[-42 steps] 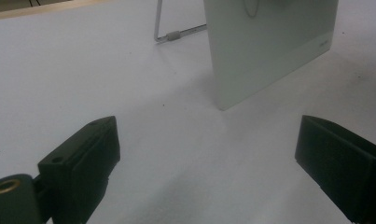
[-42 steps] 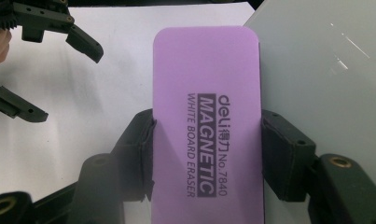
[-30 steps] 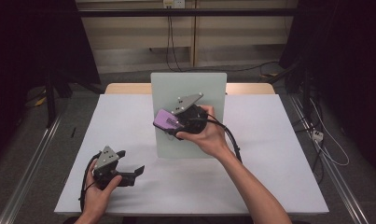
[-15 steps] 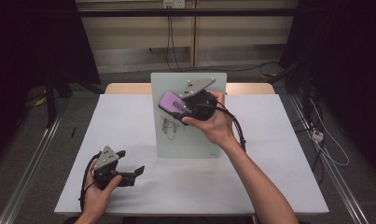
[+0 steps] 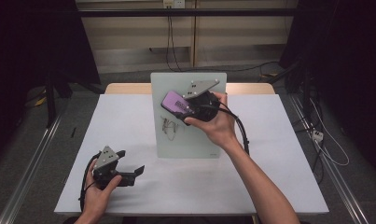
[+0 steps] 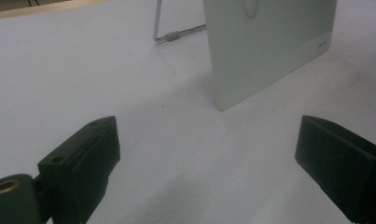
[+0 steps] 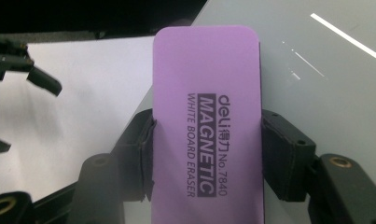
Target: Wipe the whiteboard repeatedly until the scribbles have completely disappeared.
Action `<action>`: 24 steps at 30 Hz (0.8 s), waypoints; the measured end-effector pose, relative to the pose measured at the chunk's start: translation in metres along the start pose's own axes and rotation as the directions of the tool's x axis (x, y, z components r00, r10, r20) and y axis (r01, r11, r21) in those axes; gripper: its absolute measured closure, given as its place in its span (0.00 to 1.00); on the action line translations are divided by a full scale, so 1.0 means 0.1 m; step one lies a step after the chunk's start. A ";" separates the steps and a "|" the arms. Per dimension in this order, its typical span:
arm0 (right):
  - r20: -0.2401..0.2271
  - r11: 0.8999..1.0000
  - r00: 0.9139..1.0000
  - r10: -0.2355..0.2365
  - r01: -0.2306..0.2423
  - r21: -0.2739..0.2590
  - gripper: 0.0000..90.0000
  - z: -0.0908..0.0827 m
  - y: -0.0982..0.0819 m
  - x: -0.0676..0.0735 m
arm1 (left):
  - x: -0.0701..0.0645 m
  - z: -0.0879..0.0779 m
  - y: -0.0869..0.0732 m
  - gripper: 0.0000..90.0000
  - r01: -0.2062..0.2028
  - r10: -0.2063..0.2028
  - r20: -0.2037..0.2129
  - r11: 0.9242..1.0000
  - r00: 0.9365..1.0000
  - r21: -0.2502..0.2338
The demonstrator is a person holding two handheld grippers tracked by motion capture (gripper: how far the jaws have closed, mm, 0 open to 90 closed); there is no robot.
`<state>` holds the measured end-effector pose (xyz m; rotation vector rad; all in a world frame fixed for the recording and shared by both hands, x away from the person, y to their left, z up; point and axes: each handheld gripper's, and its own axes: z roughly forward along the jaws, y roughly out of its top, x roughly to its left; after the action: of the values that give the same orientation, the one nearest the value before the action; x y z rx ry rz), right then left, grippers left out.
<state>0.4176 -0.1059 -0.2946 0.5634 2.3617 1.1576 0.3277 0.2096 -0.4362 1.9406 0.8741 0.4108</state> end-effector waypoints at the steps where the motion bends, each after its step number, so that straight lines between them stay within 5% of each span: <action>1: -0.002 1.000 1.000 -0.007 0.007 0.006 0.47 0.01 -0.03 0.02 | 0.00 0.00 0.00 0.07 0.000 0.000 0.000 1.000 1.000 -0.001; 24: -0.057 1.000 0.998 -0.004 0.005 0.026 0.47 0.21 -0.35 0.26 | -0.01 0.01 0.00 0.07 -0.004 0.004 0.001 1.000 1.000 0.004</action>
<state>0.4029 -0.0987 -0.3399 0.5399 2.4284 1.1571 0.3278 0.2087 -0.4365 1.9461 0.8708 0.4109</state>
